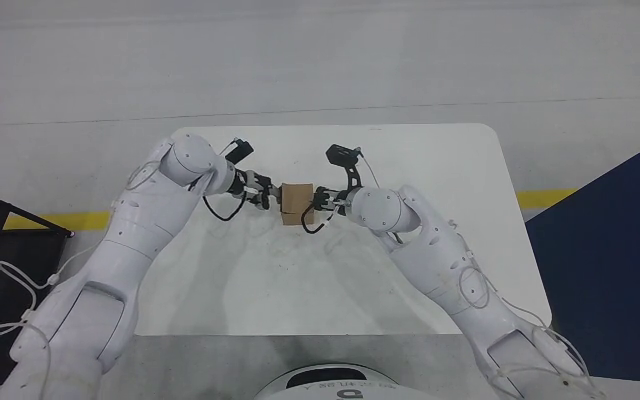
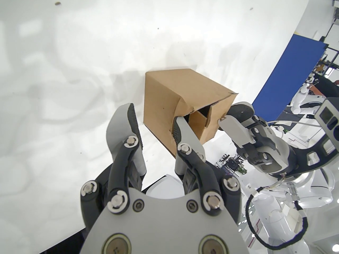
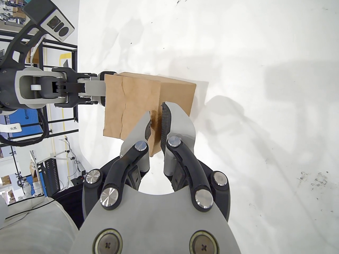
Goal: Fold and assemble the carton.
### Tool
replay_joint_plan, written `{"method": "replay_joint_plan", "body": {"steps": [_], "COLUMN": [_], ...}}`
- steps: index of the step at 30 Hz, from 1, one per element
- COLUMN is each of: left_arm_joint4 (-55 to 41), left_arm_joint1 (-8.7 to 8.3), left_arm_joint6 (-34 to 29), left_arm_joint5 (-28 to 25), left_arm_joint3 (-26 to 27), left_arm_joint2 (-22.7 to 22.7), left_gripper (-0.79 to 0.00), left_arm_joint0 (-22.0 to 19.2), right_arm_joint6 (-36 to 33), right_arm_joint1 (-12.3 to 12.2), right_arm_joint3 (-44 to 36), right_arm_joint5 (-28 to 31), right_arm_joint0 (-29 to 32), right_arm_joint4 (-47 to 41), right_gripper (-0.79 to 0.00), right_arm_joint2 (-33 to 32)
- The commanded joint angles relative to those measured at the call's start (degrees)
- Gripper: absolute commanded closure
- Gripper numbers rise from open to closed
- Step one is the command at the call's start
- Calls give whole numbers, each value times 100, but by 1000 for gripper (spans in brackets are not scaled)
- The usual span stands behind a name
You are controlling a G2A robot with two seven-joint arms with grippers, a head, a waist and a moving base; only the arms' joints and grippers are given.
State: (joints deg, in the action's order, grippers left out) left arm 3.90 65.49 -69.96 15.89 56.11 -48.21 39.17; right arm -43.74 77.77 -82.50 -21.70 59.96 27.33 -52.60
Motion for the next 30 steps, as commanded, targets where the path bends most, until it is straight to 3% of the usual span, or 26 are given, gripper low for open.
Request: {"method": "replay_joint_plan", "body": {"steps": [1, 3, 6, 14, 30], "left_arm_joint4": [-15, -119, -196, -307, 259], "left_arm_joint1": [-22, -43, -95, -184, -40], "left_arm_joint6": [17, 4, -5, -87, 62], "left_arm_joint5": [-13, -66, -120, -140, 96], "left_arm_joint3": [16, 58, 166, 531, 219], "left_arm_joint2": [-66, -155, -304, -490, 77], "left_gripper": [-391, -594, -785, -785, -785], "left_arm_joint0": [7, 36, 107, 340, 196], "right_arm_joint6": [2, 9, 22, 55, 124], "right_arm_joint1": [2, 4, 9, 24, -39], "right_arm_joint3": [13, 17, 16, -3, -389], "right_arm_joint5": [-8, -12, -22, -31, -138], "right_arm_joint0": [0, 0, 0, 9, 233], "right_arm_joint4": [9, 3, -5, 36, 39], "right_gripper": [0, 0, 0, 0, 0], "right_arm_joint2": [2, -1, -2, 41, -261]}}
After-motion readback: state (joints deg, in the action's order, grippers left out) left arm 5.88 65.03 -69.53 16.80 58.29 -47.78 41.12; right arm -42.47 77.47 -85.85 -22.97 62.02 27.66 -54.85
